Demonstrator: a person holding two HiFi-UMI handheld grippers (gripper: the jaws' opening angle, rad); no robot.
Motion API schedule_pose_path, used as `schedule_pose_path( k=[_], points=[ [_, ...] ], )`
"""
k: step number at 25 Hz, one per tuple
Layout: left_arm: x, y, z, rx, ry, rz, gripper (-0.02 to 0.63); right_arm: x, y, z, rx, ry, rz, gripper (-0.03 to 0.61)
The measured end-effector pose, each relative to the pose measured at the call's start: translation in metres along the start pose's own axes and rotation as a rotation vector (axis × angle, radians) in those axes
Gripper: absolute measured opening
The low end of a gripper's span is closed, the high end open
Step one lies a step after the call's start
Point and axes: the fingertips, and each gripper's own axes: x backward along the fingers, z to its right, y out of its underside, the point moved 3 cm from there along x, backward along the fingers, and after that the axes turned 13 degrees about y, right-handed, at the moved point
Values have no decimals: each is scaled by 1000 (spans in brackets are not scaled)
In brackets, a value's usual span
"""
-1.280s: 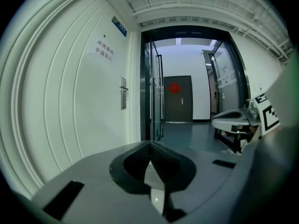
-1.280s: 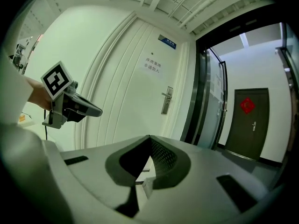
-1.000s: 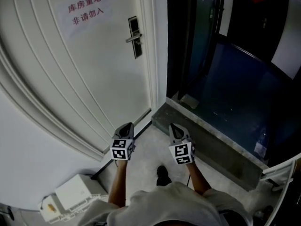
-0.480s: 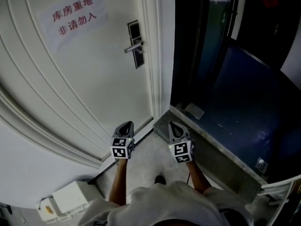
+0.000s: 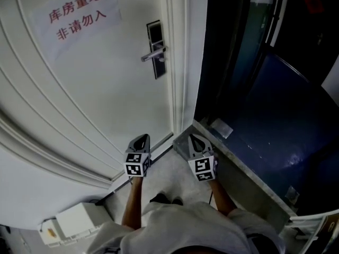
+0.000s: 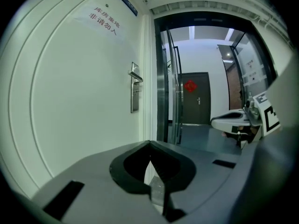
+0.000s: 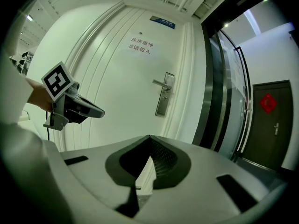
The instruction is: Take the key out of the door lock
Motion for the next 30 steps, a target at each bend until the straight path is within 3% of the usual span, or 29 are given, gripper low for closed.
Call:
schedule_pose_path(
  k=[14,30],
  points=[
    [-60,-29,-65,-24,5,20,18,-99,-16,0,16,-16,21,23],
    [-144,-78,-146,-83,96,46,17,-232,-67,-3,40,18,70,23]
  ],
)
